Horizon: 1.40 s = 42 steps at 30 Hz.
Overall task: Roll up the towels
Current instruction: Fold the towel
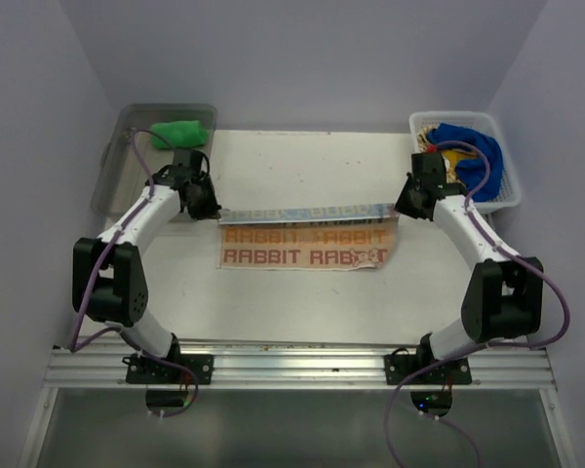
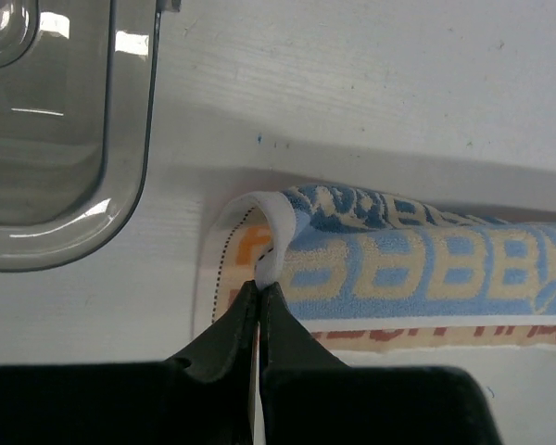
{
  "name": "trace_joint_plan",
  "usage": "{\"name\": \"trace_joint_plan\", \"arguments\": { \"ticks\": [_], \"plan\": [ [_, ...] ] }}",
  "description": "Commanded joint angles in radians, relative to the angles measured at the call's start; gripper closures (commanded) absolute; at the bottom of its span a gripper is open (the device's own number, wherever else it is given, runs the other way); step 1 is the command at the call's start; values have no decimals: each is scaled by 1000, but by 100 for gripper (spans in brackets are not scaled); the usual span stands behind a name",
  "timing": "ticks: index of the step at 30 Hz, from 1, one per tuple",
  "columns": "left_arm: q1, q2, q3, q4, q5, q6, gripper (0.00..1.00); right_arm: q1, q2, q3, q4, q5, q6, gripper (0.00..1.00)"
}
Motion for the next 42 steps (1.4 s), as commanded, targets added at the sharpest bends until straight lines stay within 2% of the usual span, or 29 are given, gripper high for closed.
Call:
{"name": "trace_joint_plan", "arguments": {
  "ticks": [1, 10, 19, 21, 27, 31, 34, 35, 39, 40, 42],
  "plan": [
    [17, -103, -9, -19, -1, 47, 100, -8, -184, -24, -9, 10, 2, 100],
    [15, -388, -17, -91, 52, 94, 100, -7, -550, 4, -218, 111, -24, 100],
    [15, -726, -31, -305, 106, 131, 100, -7, -863, 132, -586, 200, -40, 100],
    [11, -769, -23, -400, 88, 115, 100, -8, -902, 197, -724, 234, -37, 100],
    [-3, -854, -150, -338, 155, 39, 100, -8, -925, 246, -864, 231, -2, 100],
    [-3, -795, -156, -349, 94, 4, 100, -8, -905, 84, -780, 184, 12, 100],
    [-3, -697, -199, -292, 63, -7, 100, -8, -822, -76, -590, 133, 21, 100],
    [-3, -642, -215, -220, 57, -7, 100, -8, -787, -144, -477, 131, 21, 100],
    [-3, -441, -232, -71, 28, -2, 100, -8, -559, -216, -208, 160, 12, 100],
    [-3, -395, -214, -56, 10, -1, 100, -8, -431, -210, -177, 162, 12, 100],
    [-3, -282, -192, -20, -3, -1, 100, -8, -312, -156, -114, 174, 9, 100]
  ]
}}
